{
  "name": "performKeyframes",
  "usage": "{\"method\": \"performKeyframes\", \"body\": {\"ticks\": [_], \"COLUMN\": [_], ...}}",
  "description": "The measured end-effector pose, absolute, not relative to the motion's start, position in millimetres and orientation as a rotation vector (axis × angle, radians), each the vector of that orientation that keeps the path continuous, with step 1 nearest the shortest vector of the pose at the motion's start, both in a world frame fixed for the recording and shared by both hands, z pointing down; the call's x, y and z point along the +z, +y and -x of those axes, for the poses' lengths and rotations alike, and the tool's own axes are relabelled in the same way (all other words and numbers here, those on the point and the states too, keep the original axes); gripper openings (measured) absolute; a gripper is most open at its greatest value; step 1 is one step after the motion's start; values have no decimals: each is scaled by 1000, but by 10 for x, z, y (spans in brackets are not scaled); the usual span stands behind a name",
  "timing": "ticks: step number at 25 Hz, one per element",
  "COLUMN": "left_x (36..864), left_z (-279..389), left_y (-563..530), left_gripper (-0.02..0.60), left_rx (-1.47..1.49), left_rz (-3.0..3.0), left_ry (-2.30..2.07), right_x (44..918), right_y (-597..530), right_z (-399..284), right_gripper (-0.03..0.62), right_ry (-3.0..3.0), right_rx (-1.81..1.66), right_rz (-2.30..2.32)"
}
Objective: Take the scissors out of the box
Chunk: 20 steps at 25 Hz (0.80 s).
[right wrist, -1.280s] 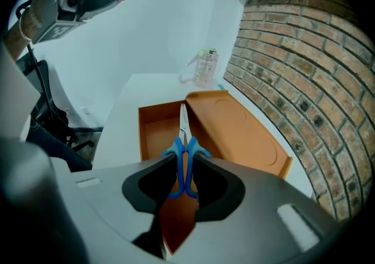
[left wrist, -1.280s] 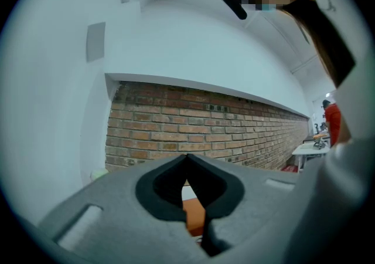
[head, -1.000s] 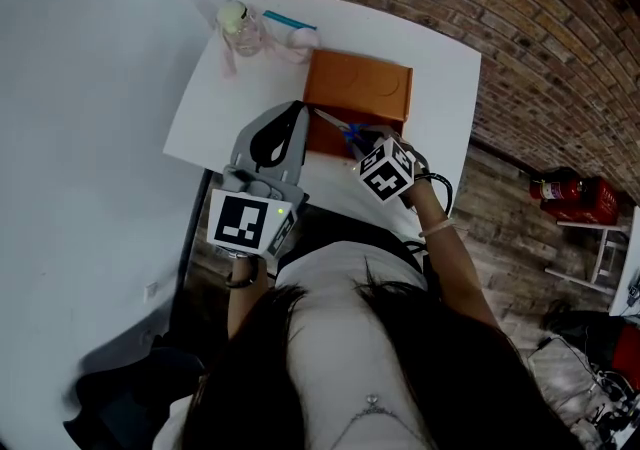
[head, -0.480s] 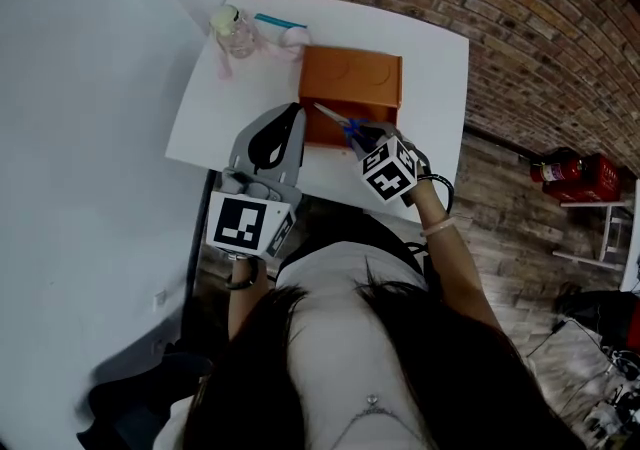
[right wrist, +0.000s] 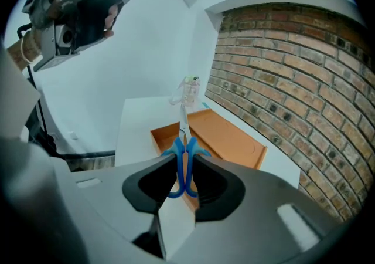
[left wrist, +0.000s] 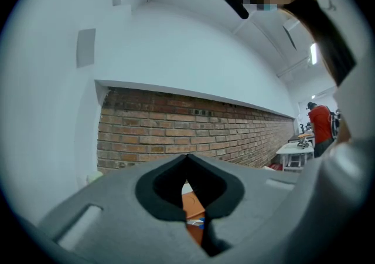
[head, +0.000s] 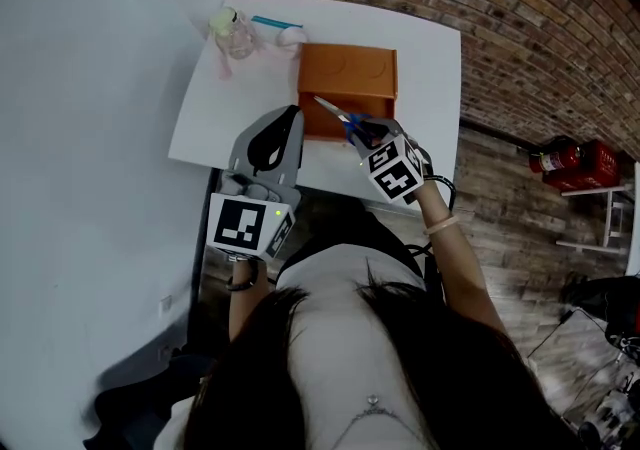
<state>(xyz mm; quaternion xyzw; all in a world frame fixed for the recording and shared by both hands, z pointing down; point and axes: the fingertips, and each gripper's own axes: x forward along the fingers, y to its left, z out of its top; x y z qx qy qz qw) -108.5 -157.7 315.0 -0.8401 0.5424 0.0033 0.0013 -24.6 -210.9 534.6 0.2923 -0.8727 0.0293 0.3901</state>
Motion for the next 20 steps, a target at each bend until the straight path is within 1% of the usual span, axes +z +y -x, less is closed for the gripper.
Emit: {"method": "performKeyframes", "body": {"ticks": [20], "left_x": [3117], "left_z": [1233], "left_y": [-1077], "left_gripper": [0], "left_rx": [55], "left_rz": [2653], "left_ry": [1641], "right_x": [4850], "right_y": [-1661], "right_z": [285], "right_gripper": [98], "right_ry": [-2331], "right_rx": [78], "right_rz": [-967]}}
